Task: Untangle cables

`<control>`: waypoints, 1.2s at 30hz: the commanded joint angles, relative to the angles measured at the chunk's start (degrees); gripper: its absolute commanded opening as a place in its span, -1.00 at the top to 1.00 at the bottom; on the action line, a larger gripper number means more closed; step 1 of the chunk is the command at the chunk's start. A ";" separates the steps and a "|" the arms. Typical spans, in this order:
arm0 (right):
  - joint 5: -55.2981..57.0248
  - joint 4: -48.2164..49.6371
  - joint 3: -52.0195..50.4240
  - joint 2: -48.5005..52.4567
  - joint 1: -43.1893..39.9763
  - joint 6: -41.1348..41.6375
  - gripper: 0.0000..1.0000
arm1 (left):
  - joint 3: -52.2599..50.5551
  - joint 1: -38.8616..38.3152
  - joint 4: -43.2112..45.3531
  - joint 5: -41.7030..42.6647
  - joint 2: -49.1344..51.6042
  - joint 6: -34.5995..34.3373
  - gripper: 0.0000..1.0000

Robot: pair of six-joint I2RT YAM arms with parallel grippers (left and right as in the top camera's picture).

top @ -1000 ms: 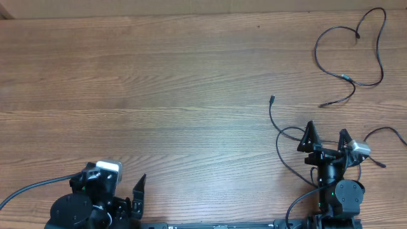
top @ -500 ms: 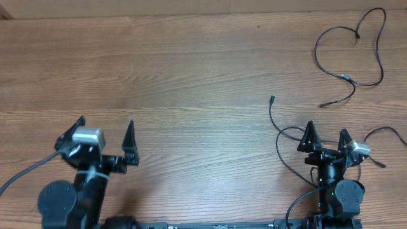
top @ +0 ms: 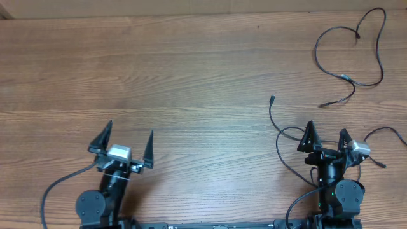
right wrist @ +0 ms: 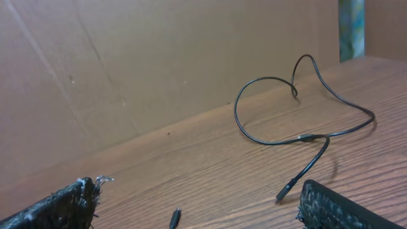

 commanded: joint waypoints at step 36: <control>-0.07 0.28 -0.59 -0.52 -0.20 -0.22 -1.00 | -7.26 0.31 -6.64 -23.21 -5.11 -3.63 -1.00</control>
